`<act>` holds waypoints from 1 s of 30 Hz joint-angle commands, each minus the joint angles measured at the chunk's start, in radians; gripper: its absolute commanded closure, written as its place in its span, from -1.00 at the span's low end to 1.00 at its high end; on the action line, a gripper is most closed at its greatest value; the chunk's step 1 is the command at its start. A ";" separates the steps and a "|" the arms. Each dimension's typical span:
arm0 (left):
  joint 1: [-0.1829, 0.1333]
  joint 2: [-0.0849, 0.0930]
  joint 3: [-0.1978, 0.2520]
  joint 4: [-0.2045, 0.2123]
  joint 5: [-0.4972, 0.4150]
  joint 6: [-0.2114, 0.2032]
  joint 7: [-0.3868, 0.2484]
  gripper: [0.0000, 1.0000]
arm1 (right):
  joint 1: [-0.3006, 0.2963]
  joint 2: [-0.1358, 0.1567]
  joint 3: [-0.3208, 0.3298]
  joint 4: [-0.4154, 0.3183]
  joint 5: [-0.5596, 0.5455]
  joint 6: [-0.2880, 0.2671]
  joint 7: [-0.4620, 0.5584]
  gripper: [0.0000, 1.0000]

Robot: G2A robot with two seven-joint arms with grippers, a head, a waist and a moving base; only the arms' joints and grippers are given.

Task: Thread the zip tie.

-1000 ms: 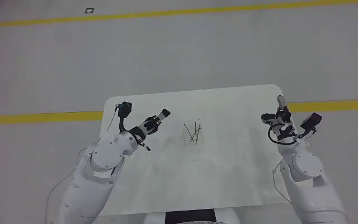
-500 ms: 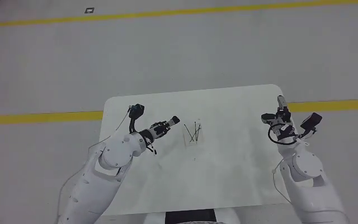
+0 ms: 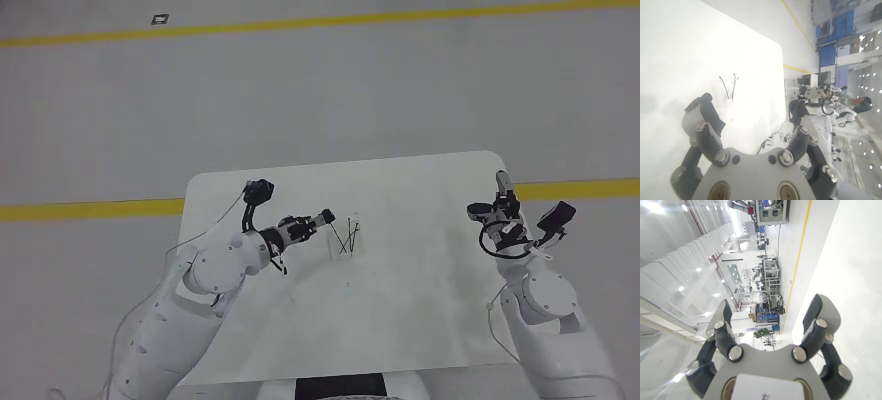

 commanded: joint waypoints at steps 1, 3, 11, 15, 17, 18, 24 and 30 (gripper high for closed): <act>-0.040 -0.009 0.032 0.015 0.038 0.000 -0.035 -1.00 | 0.000 0.000 0.000 0.000 0.000 0.000 0.000 -1.00; -0.077 -0.023 0.064 0.045 0.077 0.000 -0.070 -1.00 | 0.000 0.000 0.000 0.000 0.000 0.000 0.000 -1.00; -0.203 -0.109 0.159 0.207 0.133 0.000 -0.164 -1.00 | 0.000 0.000 0.000 0.000 0.000 0.000 0.000 -1.00; -0.203 -0.109 0.159 0.207 0.133 0.000 -0.164 -1.00 | 0.000 0.000 0.000 0.000 0.000 0.000 0.000 -1.00; -0.203 -0.109 0.159 0.207 0.133 0.000 -0.164 -1.00 | 0.000 0.000 0.000 0.000 0.000 0.000 0.000 -1.00; -0.203 -0.109 0.159 0.207 0.133 0.000 -0.164 -1.00 | 0.000 0.000 0.000 0.000 0.000 0.000 0.000 -1.00; -0.203 -0.109 0.159 0.207 0.133 0.000 -0.164 -1.00 | 0.000 0.000 0.000 0.000 0.000 0.000 0.000 -1.00; -0.201 -0.109 0.162 0.202 0.137 -0.006 -0.154 -1.00 | 0.000 0.000 0.000 0.000 0.000 0.000 0.000 -1.00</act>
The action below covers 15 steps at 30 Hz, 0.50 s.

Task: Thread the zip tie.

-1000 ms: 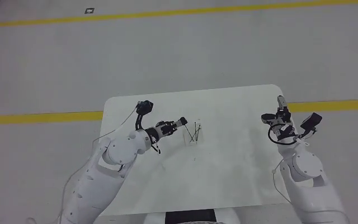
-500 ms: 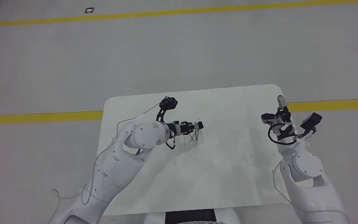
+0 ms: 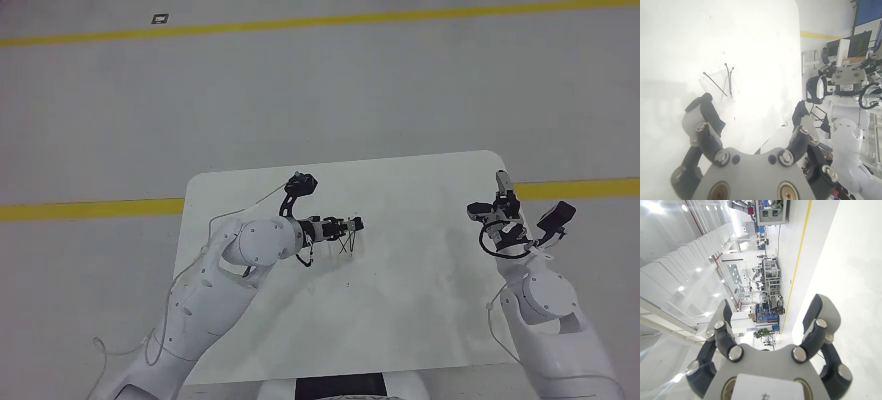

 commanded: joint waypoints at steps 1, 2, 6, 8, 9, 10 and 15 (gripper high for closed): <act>0.005 0.000 0.010 -0.011 0.012 -0.007 0.019 -1.00 | 0.000 0.000 0.000 0.000 0.000 0.000 0.000 -1.00; 0.006 0.000 0.014 -0.014 0.022 0.000 0.022 -1.00 | 0.000 0.000 0.000 0.000 0.000 0.000 0.000 -1.00; -0.003 -0.005 0.023 -0.007 0.055 0.000 0.007 -1.00 | 0.000 0.000 0.000 0.000 0.000 0.000 0.000 -1.00; -0.008 -0.011 0.034 -0.002 0.079 0.000 -0.010 -1.00 | 0.000 0.000 0.000 0.000 0.000 0.000 0.000 -1.00; -0.011 -0.015 0.034 0.002 0.090 0.000 -0.014 -1.00 | 0.000 0.000 0.000 0.000 0.000 0.000 0.000 -1.00; -0.013 -0.019 0.033 0.007 0.099 0.000 -0.018 -1.00 | 0.000 0.000 0.000 0.000 0.000 0.000 0.000 -1.00; -0.032 -0.054 0.024 0.045 0.178 0.000 -0.070 -1.00 | 0.000 0.000 0.000 0.000 0.000 0.000 0.000 -1.00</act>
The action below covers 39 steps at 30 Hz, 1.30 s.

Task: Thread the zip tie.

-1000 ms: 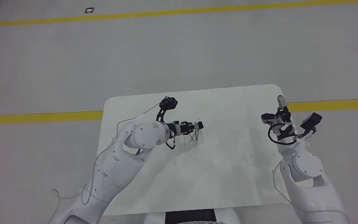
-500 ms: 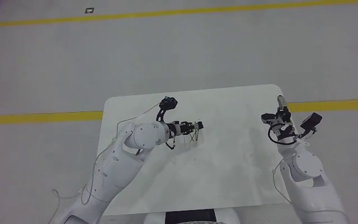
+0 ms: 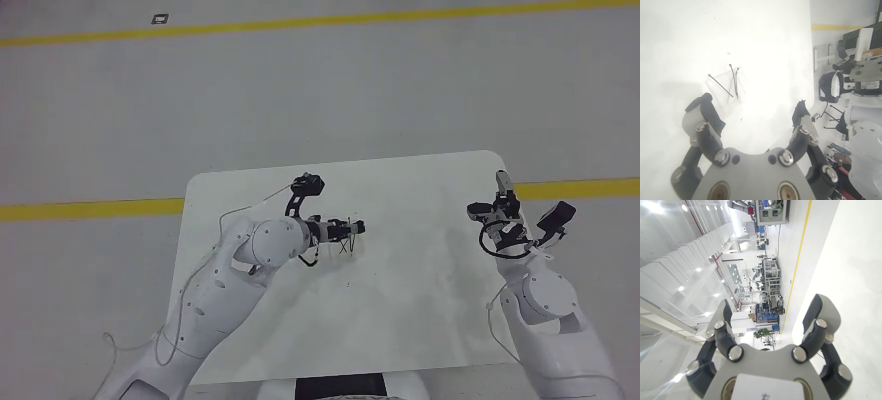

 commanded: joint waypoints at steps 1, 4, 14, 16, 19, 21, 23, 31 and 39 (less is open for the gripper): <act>-0.011 -0.018 -0.003 0.018 0.041 0.000 -0.026 -1.00 | 0.000 0.000 0.000 0.000 0.000 0.000 0.000 -1.00; -0.034 -0.053 -0.006 0.053 0.130 0.000 -0.070 -1.00 | 0.000 0.000 0.000 0.000 0.000 0.000 0.000 -1.00; -0.064 -0.216 -0.026 0.153 0.353 0.000 -0.187 -1.00 | 0.000 0.000 0.000 0.000 0.000 0.000 0.000 -1.00; -0.066 -0.249 -0.035 0.187 0.389 0.000 -0.195 -1.00 | 0.000 0.000 0.000 0.000 0.000 0.000 0.000 -1.00; -0.069 -0.292 -0.053 0.231 0.427 0.000 -0.204 -1.00 | 0.000 0.000 0.000 0.000 0.000 0.000 0.000 -1.00; -0.066 -0.314 -0.069 0.251 0.447 0.000 -0.207 -1.00 | 0.000 0.000 0.000 0.000 0.000 0.000 0.000 -1.00; -0.065 -0.325 -0.077 0.257 0.457 0.000 -0.210 -1.00 | 0.000 0.000 0.000 0.000 0.000 0.000 0.000 -1.00; -0.065 -0.325 -0.077 0.257 0.457 0.000 -0.210 -1.00 | 0.000 0.000 0.000 0.000 0.000 0.000 0.000 -1.00; -0.055 -0.324 -0.082 0.292 0.392 -0.038 -0.167 -1.00 | 0.000 0.000 0.000 0.000 0.000 0.000 0.000 -1.00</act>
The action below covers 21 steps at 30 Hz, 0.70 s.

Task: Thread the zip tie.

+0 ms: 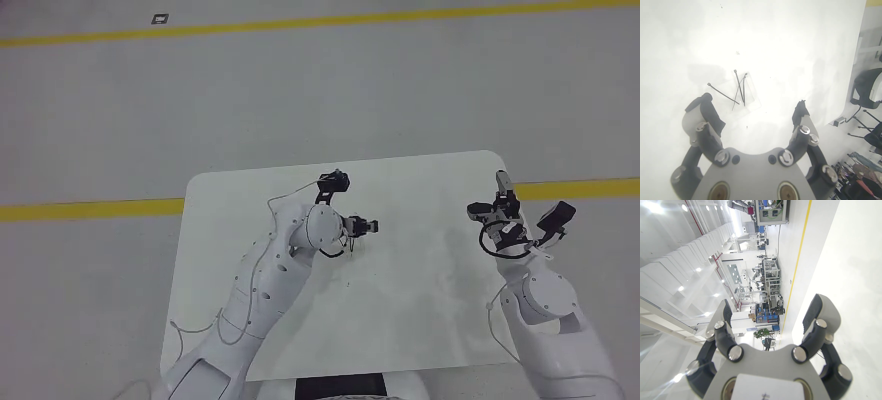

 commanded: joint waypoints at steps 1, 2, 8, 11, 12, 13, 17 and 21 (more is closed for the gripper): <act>-0.005 0.001 0.000 0.023 -0.029 -0.001 0.021 -1.00 | 0.000 0.000 0.000 0.000 0.000 0.000 0.000 -1.00; -0.006 0.000 -0.006 0.031 -0.045 0.012 0.036 -1.00 | 0.000 0.000 0.000 0.000 0.000 0.000 0.000 -1.00; -0.009 -0.001 -0.012 0.046 -0.065 0.033 0.071 -1.00 | 0.000 0.000 0.000 0.000 0.000 0.000 0.000 -1.00; -0.009 -0.001 -0.012 0.046 -0.065 0.033 0.071 -1.00 | 0.000 0.000 0.000 0.000 0.000 0.000 0.000 -1.00; -0.009 -0.001 -0.012 0.046 -0.065 0.033 0.071 -1.00 | 0.000 0.000 0.000 0.000 0.000 0.000 0.000 -1.00; -0.009 -0.001 -0.012 0.046 -0.065 0.033 0.071 -1.00 | 0.000 0.000 0.000 0.000 0.000 0.000 0.000 -1.00; -0.009 -0.001 -0.012 0.046 -0.065 0.033 0.071 -1.00 | 0.000 0.000 0.000 0.000 0.000 0.000 0.000 -1.00; -0.009 -0.001 -0.012 0.046 -0.065 0.033 0.071 -1.00 | 0.000 0.000 0.000 0.000 0.000 0.000 0.000 -1.00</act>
